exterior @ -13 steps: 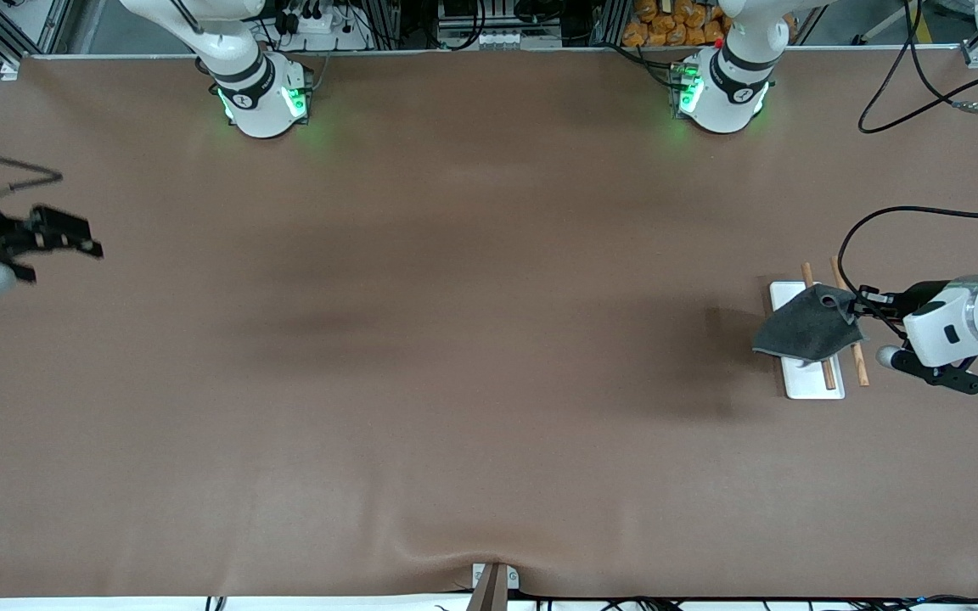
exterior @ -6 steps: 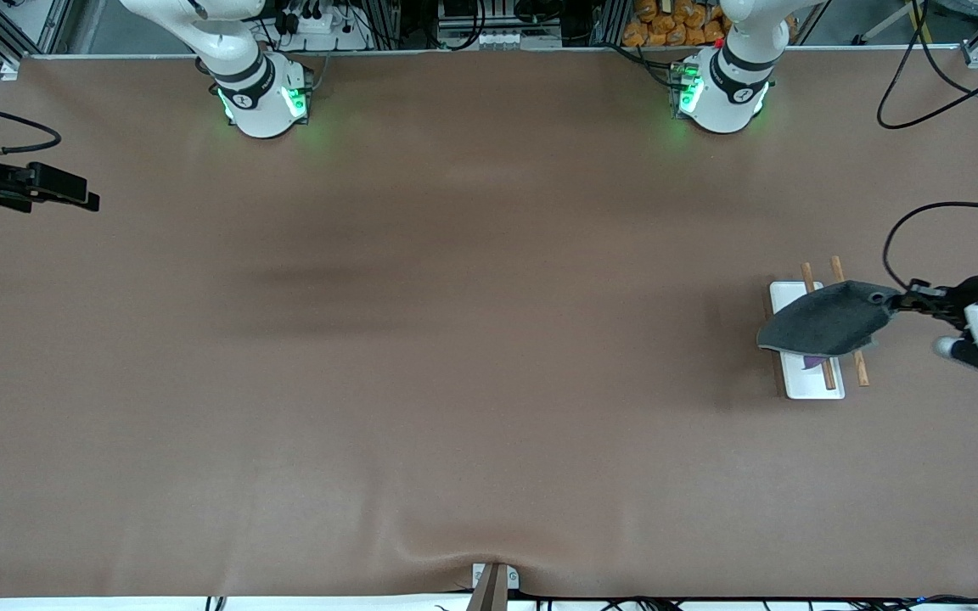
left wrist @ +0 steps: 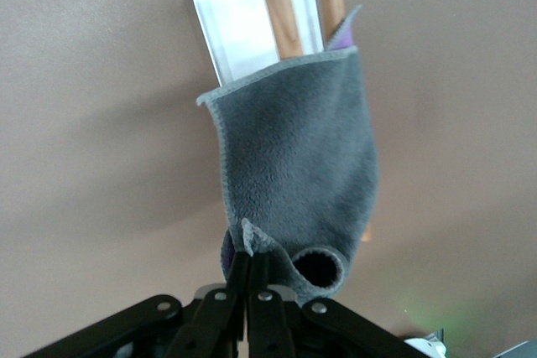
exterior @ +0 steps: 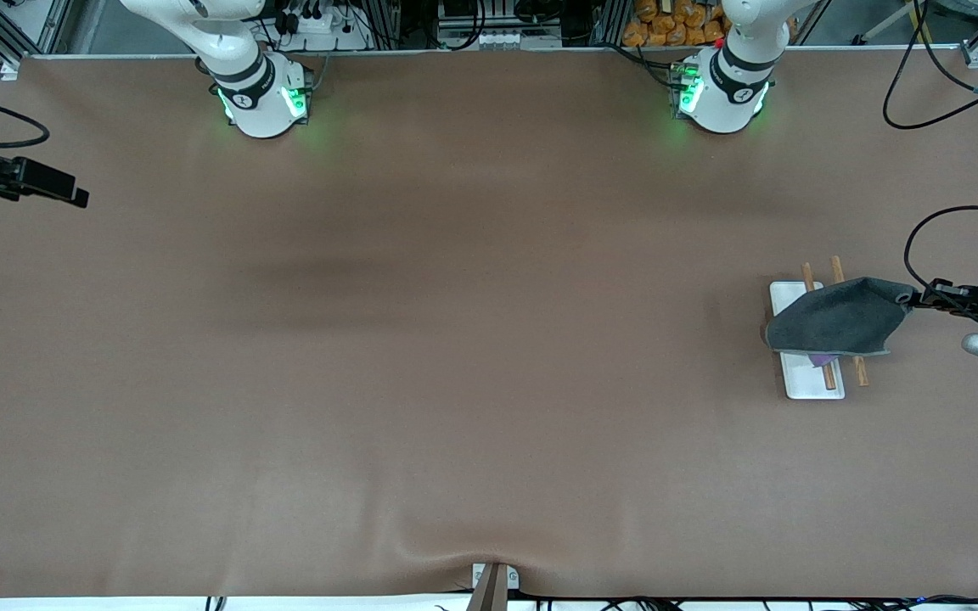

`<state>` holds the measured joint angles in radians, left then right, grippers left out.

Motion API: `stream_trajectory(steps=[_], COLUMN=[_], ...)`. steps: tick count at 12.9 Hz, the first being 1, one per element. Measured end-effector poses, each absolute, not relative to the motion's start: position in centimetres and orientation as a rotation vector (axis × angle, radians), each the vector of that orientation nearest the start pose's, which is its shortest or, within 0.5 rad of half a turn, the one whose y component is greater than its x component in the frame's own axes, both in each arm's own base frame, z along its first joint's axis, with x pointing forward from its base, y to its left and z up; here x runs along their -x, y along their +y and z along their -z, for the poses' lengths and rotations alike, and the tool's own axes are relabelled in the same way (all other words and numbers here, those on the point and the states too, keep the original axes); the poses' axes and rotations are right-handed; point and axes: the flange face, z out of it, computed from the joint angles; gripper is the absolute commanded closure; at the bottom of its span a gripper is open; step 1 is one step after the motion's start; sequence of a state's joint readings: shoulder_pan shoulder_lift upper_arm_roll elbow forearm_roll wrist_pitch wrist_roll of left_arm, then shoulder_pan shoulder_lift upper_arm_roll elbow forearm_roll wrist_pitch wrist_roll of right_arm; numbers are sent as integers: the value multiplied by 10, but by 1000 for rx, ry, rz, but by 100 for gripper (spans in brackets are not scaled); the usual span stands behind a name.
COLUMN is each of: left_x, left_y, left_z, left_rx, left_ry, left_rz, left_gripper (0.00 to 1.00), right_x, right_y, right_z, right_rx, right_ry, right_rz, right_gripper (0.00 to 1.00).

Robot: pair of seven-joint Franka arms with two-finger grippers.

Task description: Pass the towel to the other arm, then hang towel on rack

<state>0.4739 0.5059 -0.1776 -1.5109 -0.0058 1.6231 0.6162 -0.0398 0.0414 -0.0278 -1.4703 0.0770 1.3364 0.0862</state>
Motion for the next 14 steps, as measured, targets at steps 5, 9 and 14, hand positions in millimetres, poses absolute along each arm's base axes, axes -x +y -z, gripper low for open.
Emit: stream_trajectory(steps=[5, 9, 14], left_x=[-613, -610, -602], left_y=[230, 242, 280], left_z=[-315, -317, -394], left_rx=[3344, 3360, 3343], left_ry=[596, 560, 491], left_rz=[-481, -458, -305], left_gripper=[0, 0, 0], right_x=[-549, -548, -549], right_y=[-31, -31, -31], right_z=[-651, -652, -653], right_rx=[3117, 3119, 3120], right_ry=[227, 226, 225], right_rz=[-59, -54, -50], right_gripper=[0, 0, 0])
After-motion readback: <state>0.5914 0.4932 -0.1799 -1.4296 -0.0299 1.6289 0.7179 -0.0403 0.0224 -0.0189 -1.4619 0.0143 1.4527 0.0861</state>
